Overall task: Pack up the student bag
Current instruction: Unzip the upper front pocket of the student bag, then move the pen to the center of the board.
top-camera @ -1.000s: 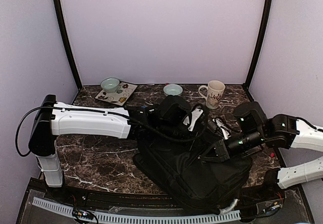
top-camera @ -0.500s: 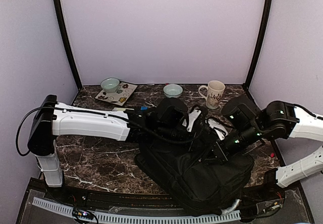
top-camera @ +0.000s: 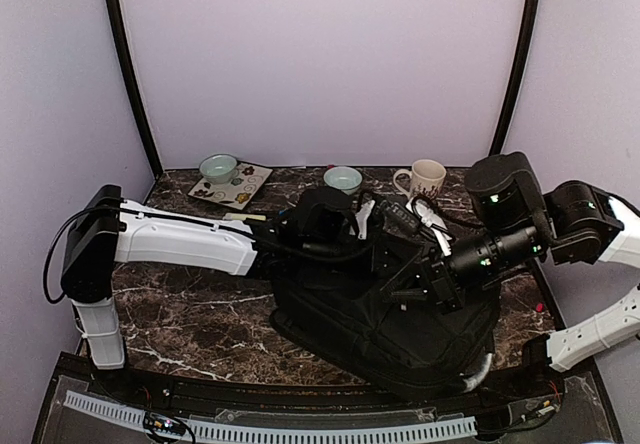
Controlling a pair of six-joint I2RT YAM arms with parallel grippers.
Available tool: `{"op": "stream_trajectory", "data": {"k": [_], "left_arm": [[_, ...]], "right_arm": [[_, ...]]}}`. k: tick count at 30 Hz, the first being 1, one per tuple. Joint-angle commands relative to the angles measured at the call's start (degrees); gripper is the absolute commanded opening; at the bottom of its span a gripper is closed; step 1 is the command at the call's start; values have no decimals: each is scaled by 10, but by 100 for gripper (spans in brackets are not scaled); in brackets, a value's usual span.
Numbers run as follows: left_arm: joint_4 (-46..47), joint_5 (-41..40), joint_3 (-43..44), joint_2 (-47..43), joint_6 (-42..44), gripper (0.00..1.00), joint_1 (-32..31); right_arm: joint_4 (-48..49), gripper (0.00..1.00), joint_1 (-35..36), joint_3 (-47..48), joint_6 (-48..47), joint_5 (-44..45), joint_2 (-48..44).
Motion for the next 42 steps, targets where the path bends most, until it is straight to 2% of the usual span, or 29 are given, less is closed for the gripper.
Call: {"op": "stream_trajectory", "data": {"k": [1,3,5,6,8,12,17,21,24,27,31,34,38,42], "left_arm": [[98,20,-8,-7,-74,0,19],[101,21,-12,-8,-77,0,19],[105,20,-19,-9,-79,0,19],[112,17,-25,-8,-83,0,19],[144,4,-38,-5,-95,0,19],[197,-23,-30,21,-128,0,19],[221,-42,-10,50,-145,0,20],[237,-35,-10,58,-152,0,19],[264,-26,-25,57,-164,0,20],[284,-18,-34,54,-173,0,19],[268,-19,-34,42,-160,0,19],[210,-32,-38,19,-134,0,19],[81,-62,-47,-26,-72,0,18],[1,-76,-82,-66,-31,0,17]], "right_arm": [[-14,0,7,27,-50,8,33],[-32,0,7,36,-48,52,38],[-61,0,6,52,-19,133,39],[-80,3,6,64,4,168,43],[-117,16,5,83,66,208,49],[-178,34,6,79,210,243,47],[-188,37,6,5,335,255,18],[-188,33,1,-49,394,337,-18],[-98,26,-43,-131,391,342,-79],[31,21,-120,-222,365,268,-146],[177,18,-188,-313,353,192,-172],[187,17,-214,-305,333,180,-152],[133,19,-228,-248,272,192,-118],[101,20,-245,-193,209,184,-96]]}}
